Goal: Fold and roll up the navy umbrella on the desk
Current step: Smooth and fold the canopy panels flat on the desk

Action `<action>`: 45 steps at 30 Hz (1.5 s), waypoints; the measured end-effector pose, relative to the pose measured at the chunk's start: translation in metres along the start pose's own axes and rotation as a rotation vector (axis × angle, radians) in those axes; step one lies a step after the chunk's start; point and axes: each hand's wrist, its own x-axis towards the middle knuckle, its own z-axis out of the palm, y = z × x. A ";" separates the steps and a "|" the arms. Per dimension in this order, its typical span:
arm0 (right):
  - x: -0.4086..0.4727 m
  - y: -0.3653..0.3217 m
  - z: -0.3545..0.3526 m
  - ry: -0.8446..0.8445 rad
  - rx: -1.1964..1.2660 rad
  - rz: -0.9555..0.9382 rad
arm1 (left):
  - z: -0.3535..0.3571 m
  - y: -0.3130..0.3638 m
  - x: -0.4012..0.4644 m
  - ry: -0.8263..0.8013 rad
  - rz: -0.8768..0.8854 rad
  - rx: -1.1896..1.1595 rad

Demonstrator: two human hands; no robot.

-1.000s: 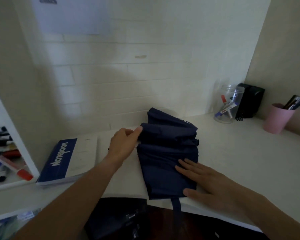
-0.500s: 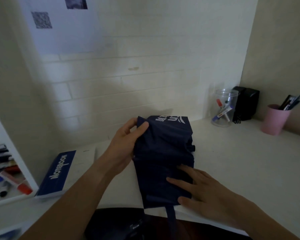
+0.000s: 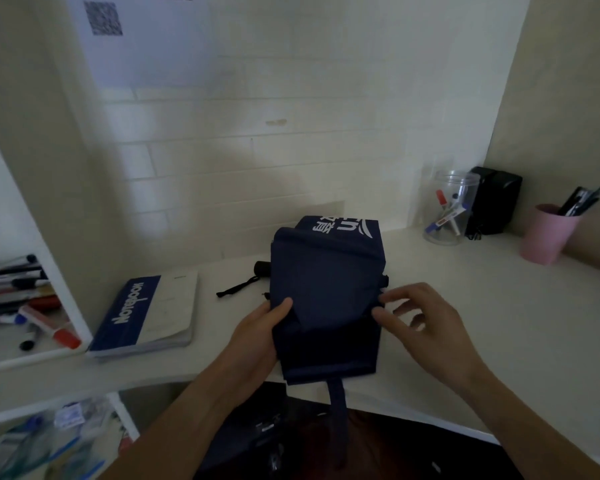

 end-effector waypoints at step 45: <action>-0.012 -0.024 0.013 -0.172 0.500 0.161 | -0.012 -0.004 0.001 0.055 0.038 0.270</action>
